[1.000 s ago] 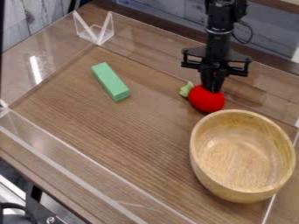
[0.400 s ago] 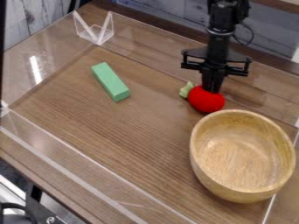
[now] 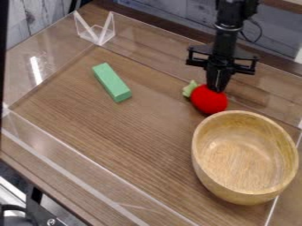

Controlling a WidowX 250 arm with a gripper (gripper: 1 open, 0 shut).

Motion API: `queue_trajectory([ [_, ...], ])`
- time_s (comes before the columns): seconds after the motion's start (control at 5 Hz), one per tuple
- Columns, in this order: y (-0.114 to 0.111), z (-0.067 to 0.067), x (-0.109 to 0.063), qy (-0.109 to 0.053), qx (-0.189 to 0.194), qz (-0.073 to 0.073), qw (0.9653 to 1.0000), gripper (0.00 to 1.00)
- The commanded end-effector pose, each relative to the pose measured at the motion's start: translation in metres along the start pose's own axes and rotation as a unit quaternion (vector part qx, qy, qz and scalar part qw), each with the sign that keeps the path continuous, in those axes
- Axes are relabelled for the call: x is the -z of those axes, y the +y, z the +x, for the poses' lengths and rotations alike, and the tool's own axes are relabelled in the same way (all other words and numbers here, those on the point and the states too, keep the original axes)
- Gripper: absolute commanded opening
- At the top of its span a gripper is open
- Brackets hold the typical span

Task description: Move the red object to the right side of the table

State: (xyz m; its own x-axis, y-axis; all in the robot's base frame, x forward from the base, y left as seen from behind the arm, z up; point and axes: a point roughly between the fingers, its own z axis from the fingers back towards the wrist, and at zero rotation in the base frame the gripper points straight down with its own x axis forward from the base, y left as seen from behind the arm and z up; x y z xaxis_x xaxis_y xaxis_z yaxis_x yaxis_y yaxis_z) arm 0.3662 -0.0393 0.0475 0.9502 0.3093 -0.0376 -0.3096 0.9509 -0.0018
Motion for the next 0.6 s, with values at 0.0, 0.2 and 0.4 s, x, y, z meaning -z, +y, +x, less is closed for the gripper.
queue_trajectory([
  [0.0, 0.0075, 0.0120, -0.0308, -0.033, -0.008, -0.011, 0.9994, 1.00],
  [0.2, 0.0097, 0.0118, -0.0311, -0.038, 0.013, -0.014, 0.9991, 1.00],
  [0.4, 0.0130, 0.0111, -0.0332, -0.044, 0.037, -0.017, 0.9982, 1.00],
])
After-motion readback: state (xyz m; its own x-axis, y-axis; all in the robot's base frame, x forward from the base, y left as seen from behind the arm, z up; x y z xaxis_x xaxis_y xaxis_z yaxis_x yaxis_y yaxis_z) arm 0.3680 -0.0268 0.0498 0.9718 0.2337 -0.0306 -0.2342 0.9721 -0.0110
